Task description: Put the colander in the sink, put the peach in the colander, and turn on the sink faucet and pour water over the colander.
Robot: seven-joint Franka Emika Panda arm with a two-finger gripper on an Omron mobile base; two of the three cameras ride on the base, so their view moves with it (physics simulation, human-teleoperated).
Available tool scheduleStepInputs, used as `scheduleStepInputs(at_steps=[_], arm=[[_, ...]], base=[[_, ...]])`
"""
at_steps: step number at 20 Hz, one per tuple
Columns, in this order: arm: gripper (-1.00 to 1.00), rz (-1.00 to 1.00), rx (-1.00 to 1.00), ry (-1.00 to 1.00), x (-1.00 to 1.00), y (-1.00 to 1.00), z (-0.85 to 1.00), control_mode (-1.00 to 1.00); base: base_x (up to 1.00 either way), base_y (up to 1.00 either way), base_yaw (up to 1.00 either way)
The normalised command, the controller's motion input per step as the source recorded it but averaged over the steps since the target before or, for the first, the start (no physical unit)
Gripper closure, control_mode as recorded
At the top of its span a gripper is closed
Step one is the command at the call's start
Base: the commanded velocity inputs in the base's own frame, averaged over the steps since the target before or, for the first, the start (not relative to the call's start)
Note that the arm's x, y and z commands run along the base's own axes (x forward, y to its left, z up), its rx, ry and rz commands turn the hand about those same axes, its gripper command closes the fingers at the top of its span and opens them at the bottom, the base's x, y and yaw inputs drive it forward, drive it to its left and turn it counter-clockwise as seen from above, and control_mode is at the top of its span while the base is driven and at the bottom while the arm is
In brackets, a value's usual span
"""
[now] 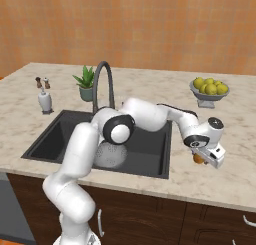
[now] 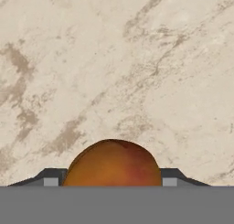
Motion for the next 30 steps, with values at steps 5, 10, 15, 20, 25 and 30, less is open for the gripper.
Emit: scheduleStepInputs(at_steps=[5, 10, 15, 20, 25, 30], arm=[[1.0, 0.01, -0.01, -0.01, -0.2, 1.0, 0.25, -1.0], [1.0, 0.13, 0.0, -0.14, -0.32, 1.0, 0.67, -1.0], [1.0, 0.33, 0.0, -0.22, -0.4, 1.0, 0.43, -1.0], [1.0, 0.36, 0.01, -0.11, -0.29, 1.0, 0.35, -1.0], [1.0, 0.45, 0.0, 0.01, -0.22, 0.9, 0.29, -1.0], [1.0, 0.44, 0.0, 0.0, -0.1, 0.69, 0.02, -1.0]], base=[[0.0, 0.0, 0.0], [0.0, 0.0, 0.0], [0.0, 0.0, 0.0], [0.0, 0.0, 0.0], [0.0, 0.0, 0.0], [0.0, 0.0, 0.0]])
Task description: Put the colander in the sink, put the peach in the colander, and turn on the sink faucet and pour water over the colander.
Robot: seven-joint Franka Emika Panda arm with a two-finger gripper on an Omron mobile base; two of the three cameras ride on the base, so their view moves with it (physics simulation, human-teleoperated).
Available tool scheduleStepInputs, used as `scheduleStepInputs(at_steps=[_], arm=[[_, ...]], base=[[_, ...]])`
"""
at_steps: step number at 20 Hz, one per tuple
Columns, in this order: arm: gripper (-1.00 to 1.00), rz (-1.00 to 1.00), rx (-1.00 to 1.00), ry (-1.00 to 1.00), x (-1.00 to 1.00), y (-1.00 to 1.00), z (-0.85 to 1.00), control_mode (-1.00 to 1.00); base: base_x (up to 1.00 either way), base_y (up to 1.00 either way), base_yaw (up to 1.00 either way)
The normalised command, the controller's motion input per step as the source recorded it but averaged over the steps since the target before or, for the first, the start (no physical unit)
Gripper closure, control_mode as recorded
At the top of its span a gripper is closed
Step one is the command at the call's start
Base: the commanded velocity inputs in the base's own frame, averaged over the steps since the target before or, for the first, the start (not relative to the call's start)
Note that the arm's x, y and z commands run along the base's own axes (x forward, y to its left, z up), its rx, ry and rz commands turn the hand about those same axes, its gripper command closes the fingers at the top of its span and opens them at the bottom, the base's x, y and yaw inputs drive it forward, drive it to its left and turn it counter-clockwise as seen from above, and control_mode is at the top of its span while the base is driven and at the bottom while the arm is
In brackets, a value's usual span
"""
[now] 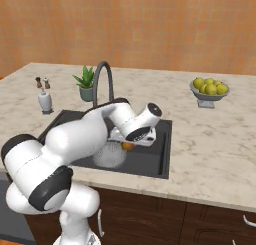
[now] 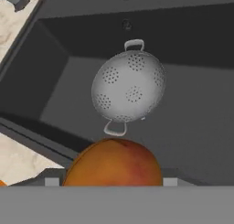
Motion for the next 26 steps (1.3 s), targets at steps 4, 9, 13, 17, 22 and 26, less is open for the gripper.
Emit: scheduleStepInputs(at_steps=[4, 9, 13, 17, 22, 26], arm=[[1.0, 0.33, 0.0, -0.01, 0.03, 0.53, -0.04, -1.0], [1.0, 0.14, 0.0, -0.06, 0.32, 0.36, -0.38, -1.0], [1.0, 0.0, 0.02, -0.17, 0.39, 0.07, -0.57, -1.0], [1.0, 0.0, 0.03, -0.08, 0.52, 0.15, -0.46, -1.0], [1.0, 0.0, 0.01, -0.02, 0.63, 0.27, -0.33, -1.0], [1.0, 0.03, 0.05, 0.0, 0.33, 0.0, -0.36, -1.0]], base=[[0.0, 0.0, 0.0], [0.0, 0.0, 0.0], [0.0, 0.0, 0.0], [0.0, 0.0, 0.0], [0.0, 0.0, 0.0], [0.0, 0.0, 0.0]])
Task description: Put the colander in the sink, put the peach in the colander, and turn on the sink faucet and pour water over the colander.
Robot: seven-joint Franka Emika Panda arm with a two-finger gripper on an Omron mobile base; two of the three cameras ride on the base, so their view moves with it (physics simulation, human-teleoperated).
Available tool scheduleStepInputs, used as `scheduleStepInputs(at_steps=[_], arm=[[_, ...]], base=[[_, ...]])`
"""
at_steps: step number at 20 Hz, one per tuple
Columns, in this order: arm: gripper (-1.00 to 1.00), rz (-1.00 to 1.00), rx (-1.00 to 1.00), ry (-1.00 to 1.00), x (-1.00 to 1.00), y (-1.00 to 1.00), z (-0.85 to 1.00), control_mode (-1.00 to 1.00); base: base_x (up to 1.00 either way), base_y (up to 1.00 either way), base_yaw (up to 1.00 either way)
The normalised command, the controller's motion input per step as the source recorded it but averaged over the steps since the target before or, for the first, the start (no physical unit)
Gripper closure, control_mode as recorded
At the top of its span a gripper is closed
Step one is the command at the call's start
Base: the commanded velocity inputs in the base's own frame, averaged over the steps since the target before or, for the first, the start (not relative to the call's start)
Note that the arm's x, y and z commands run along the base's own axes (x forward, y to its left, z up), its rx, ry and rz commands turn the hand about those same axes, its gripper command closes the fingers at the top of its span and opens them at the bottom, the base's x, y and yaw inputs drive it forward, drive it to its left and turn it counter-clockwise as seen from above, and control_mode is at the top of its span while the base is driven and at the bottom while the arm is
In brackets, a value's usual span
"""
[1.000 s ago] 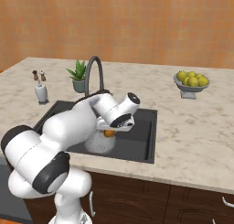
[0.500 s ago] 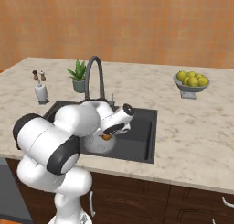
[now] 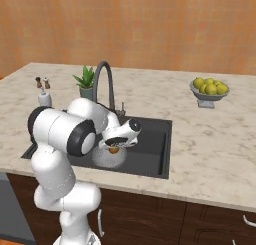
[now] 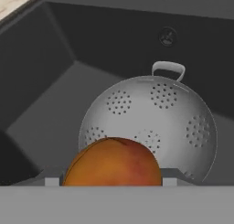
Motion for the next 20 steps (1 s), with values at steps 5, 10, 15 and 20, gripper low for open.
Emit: scheduleStepInputs(at_steps=[5, 10, 15, 20], arm=[[1.0, 0.04, 0.04, 0.0, 0.29, 0.0, -0.33, -1.0], [1.0, 0.04, 0.0, -0.02, 0.36, 0.0, -0.33, -1.0], [1.0, 0.05, 0.0, -0.04, 0.36, 0.0, -0.34, -1.0], [1.0, 0.05, 0.0, -0.04, 0.25, 0.0, -0.45, -1.0]], base=[[0.0, 0.0, 0.0], [0.0, 0.0, 0.0], [0.0, 0.0, 0.0], [0.0, 0.0, 0.0]])
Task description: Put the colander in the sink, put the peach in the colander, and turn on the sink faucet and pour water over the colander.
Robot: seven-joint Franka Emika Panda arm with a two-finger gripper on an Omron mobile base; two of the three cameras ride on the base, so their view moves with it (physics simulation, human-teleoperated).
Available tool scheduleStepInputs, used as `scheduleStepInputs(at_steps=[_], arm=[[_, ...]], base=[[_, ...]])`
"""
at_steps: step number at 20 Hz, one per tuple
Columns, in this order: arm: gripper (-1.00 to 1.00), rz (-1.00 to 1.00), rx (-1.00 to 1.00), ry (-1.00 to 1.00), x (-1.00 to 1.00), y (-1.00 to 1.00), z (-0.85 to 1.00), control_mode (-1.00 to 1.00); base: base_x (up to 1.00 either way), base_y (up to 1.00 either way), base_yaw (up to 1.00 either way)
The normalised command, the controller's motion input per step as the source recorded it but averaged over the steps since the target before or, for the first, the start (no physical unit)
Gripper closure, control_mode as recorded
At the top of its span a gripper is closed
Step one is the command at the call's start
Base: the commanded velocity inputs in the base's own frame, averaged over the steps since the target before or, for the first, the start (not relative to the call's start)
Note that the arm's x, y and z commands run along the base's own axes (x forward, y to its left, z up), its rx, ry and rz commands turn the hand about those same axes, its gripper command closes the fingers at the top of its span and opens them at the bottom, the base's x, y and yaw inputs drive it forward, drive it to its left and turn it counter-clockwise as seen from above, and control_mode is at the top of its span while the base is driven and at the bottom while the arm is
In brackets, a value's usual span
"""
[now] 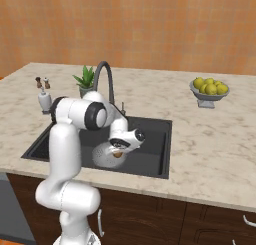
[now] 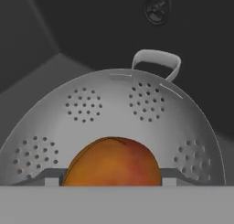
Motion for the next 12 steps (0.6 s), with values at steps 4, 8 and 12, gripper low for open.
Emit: scheduleStepInputs(at_steps=[4, 8, 12], arm=[[1.0, 0.04, 0.0, -0.07, 0.08, 0.0, -0.4, -1.0], [1.0, 0.03, 0.0, -0.07, 0.05, 0.0, -0.38, -1.0], [1.0, 0.03, 0.0, -0.1, 0.0, 0.0, -0.31, -1.0]], base=[[0.0, 0.0, 0.0], [0.0, 0.0, 0.0], [0.0, 0.0, 0.0]])
